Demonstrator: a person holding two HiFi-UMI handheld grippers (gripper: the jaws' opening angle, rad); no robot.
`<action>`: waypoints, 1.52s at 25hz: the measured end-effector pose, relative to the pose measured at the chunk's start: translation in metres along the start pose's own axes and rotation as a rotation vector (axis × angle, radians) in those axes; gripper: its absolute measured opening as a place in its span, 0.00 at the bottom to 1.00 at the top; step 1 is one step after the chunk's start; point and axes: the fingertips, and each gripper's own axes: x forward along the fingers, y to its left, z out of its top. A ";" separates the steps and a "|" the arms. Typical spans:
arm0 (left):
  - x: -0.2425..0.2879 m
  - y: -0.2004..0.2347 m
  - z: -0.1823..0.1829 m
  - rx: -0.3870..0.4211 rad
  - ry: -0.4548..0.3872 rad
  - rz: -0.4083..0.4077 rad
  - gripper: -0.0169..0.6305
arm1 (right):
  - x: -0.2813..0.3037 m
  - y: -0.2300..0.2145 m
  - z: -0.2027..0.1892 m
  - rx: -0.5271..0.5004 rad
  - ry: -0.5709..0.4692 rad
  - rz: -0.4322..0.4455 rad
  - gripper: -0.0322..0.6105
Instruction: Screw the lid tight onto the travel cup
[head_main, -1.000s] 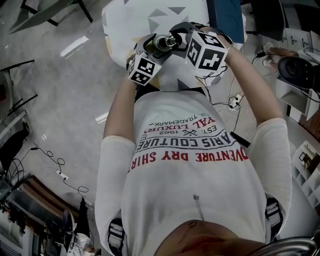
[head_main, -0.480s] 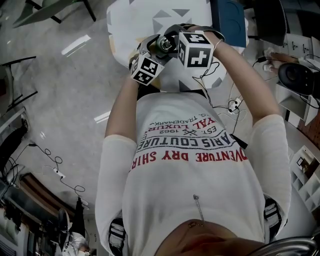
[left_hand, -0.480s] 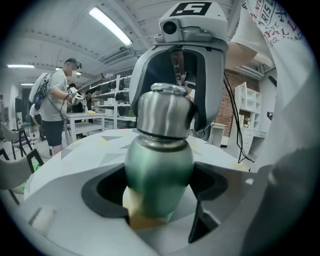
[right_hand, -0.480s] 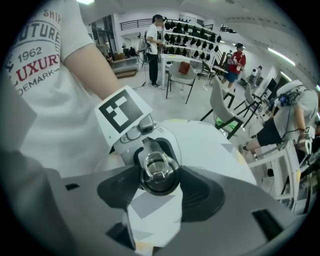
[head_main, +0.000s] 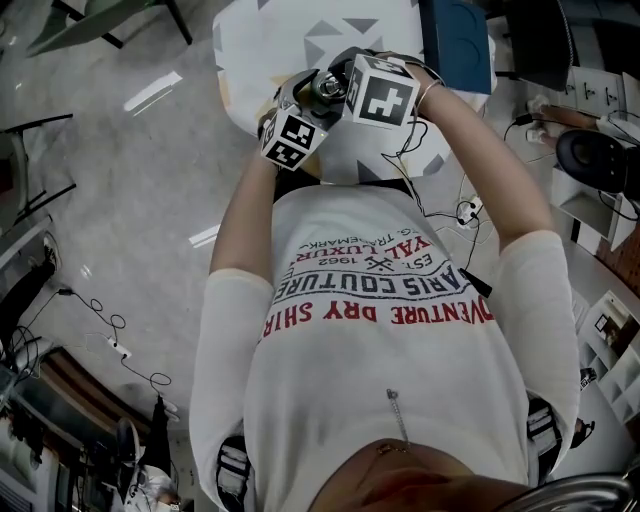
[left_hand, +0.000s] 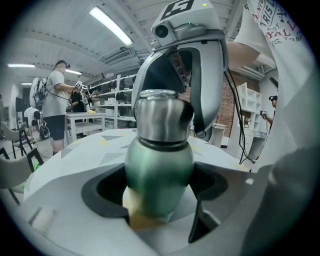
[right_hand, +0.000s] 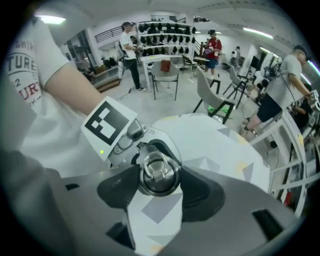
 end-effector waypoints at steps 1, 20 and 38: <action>0.000 0.000 0.000 -0.001 -0.001 0.000 0.62 | 0.001 -0.001 -0.001 0.040 0.008 -0.015 0.45; 0.000 -0.001 -0.003 -0.028 -0.001 -0.015 0.62 | -0.004 -0.003 -0.012 0.385 -0.043 -0.090 0.52; 0.003 -0.002 -0.005 -0.022 0.052 -0.042 0.62 | -0.003 0.007 -0.009 -0.267 0.080 0.135 0.43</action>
